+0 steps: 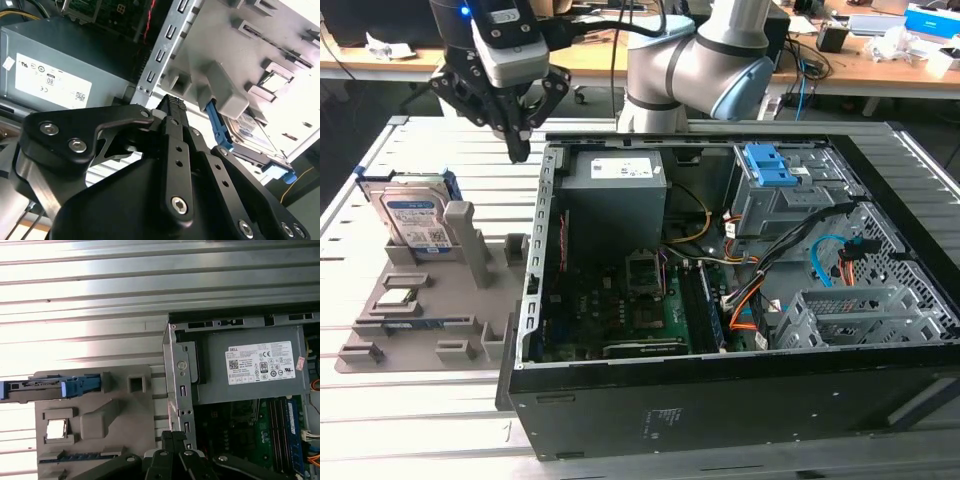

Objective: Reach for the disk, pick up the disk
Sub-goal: 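Reach for the disk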

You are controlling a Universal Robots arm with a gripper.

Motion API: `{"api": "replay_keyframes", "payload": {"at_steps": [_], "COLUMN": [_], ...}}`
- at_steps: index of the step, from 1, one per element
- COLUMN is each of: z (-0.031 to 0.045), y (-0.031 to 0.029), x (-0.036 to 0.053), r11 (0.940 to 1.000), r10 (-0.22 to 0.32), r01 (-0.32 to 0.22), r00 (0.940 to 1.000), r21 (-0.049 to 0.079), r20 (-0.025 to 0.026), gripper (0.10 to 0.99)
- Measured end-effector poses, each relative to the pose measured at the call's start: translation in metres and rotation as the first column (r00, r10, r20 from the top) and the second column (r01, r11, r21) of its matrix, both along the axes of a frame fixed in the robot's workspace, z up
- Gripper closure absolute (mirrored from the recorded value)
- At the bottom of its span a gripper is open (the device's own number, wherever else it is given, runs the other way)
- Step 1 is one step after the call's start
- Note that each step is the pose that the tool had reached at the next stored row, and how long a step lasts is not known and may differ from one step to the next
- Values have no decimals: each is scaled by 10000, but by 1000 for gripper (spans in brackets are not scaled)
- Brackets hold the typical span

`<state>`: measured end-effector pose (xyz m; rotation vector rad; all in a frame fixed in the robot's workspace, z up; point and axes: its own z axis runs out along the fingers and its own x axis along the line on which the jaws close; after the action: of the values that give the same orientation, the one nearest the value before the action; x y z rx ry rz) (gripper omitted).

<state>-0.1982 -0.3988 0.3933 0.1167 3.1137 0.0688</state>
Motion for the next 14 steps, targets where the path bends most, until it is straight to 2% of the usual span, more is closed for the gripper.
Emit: {"api": "replay_keyframes", "payload": {"at_steps": [5,10,14], "z": [0,0,0], "y": [0,0,0], "x": [-112,-276,-343], "r11": [10000,10000,10000], "r10": [0,1,0], "r01": [0,-1,0], "r00": [10000,10000,10000], "r21": [1,0,0], "r20": [1,0,0], "gripper": [980,980,980]}}
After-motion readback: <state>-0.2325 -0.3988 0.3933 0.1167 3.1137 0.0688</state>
